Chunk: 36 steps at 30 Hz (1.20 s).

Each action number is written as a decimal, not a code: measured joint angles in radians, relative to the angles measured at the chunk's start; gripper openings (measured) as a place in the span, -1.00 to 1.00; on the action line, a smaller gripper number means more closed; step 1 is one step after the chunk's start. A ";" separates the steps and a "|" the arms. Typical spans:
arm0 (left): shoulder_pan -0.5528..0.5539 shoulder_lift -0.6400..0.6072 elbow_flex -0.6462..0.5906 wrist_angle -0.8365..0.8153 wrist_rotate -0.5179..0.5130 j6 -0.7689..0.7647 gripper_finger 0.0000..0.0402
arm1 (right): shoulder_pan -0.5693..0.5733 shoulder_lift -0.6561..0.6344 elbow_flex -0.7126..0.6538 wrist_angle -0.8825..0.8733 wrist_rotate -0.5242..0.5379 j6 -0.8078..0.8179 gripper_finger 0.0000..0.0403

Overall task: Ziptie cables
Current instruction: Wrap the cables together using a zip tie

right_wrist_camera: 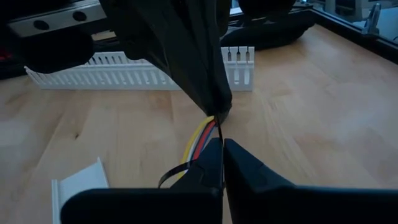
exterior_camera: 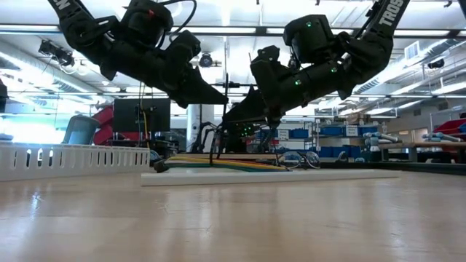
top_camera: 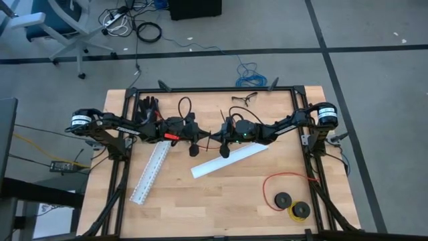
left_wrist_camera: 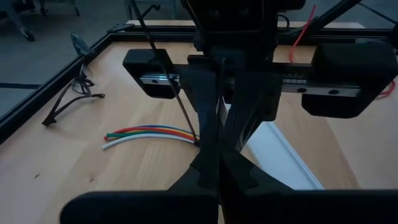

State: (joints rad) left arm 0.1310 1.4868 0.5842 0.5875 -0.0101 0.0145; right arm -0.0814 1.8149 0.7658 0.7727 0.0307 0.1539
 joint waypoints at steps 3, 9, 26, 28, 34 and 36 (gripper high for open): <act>0.000 0.000 0.000 0.007 0.000 0.000 -1.00 | 0.000 -0.001 0.000 0.000 0.000 0.000 -1.00; 0.000 0.000 0.000 0.025 0.000 0.000 -1.00 | 0.000 -0.002 0.001 -0.008 0.001 0.002 -1.00; 0.000 0.000 0.000 0.144 -0.049 0.000 -1.00 | 0.021 -0.002 0.000 -0.096 0.004 0.029 -1.00; 0.000 0.000 0.000 0.160 -0.070 0.000 -1.00 | 0.027 -0.002 0.000 -0.099 0.003 0.029 -1.00; 0.000 0.000 0.001 0.178 -0.074 0.000 -1.00 | 0.037 -0.002 0.000 -0.100 0.045 0.004 -1.00; 0.000 0.000 0.001 0.163 -0.076 0.000 -1.00 | 0.037 -0.010 -0.001 -0.102 0.077 0.002 -1.00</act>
State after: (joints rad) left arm 0.1307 1.4864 0.5850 0.7502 -0.0864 0.0143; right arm -0.0444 1.8045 0.7647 0.6711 0.1079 0.1558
